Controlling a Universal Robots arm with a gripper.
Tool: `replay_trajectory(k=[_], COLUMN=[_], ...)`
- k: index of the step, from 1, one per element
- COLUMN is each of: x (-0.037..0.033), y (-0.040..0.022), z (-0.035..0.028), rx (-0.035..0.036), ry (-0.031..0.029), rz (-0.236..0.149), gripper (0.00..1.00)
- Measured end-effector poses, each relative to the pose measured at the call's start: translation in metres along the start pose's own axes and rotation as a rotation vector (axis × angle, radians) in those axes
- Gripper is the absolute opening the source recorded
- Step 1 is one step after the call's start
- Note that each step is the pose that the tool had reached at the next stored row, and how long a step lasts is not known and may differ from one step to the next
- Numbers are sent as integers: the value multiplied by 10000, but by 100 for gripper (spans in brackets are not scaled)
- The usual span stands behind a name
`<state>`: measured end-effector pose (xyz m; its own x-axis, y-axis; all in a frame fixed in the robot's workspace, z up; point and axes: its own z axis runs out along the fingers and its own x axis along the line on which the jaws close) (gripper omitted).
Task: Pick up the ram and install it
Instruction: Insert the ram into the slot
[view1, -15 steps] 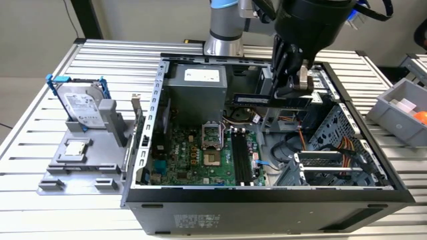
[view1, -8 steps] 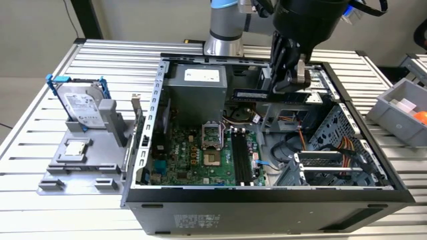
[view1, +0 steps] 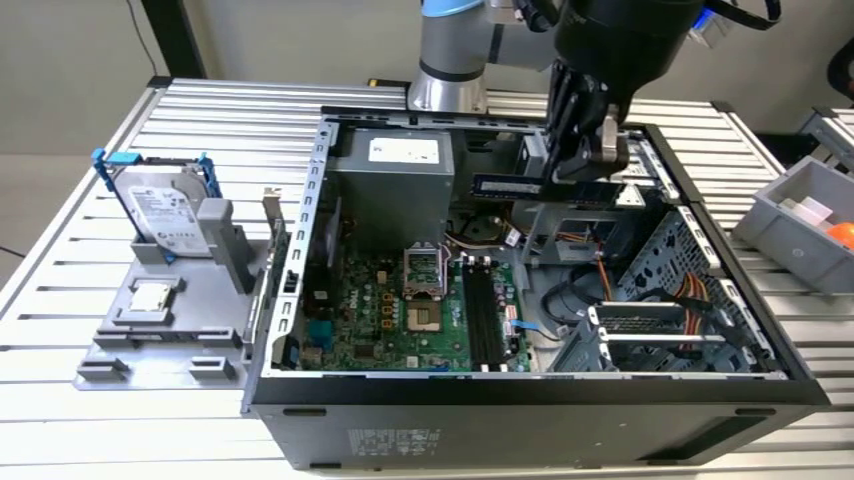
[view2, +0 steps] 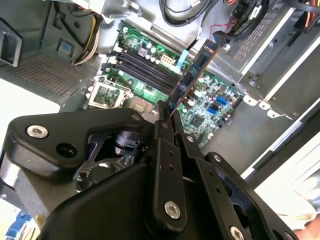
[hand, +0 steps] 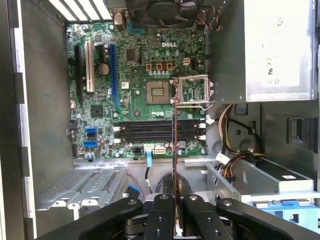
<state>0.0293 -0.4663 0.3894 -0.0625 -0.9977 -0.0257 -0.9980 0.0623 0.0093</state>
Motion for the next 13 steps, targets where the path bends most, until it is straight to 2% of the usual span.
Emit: replay_trajectory(k=[13], x=[-39], y=[-9], z=[2], rx=[0], ry=[0], rz=[1], gripper=[0])
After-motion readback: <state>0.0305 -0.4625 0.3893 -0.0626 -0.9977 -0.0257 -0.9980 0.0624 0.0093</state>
